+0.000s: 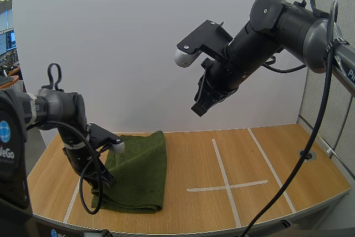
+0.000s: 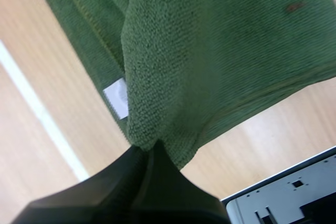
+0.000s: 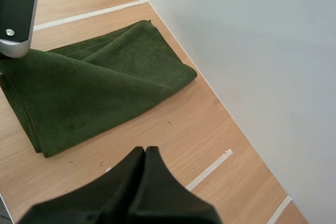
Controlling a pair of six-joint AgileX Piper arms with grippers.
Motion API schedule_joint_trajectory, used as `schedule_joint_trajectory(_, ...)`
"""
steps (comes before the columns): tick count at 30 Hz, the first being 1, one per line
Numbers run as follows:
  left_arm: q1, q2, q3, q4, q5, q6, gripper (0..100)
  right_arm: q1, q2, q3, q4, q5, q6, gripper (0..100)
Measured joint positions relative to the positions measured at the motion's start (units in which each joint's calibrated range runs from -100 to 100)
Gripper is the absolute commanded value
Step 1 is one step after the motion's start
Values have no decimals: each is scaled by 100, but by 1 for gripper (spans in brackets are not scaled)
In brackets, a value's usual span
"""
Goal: Fold the towel
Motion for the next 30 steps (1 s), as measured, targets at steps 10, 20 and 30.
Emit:
schedule_joint_trajectory(10,147,-6,264,-611,-391,470,0,0,0,0,0,0,0,0)
schedule_joint_trajectory(20,242,-6,412,-347,-1139,470,0,0,0,0,0,0,0,0)
schedule_joint_trajectory(30,285,263,412,-319,-1396,478,34,0,0,0,0,0,0,0)
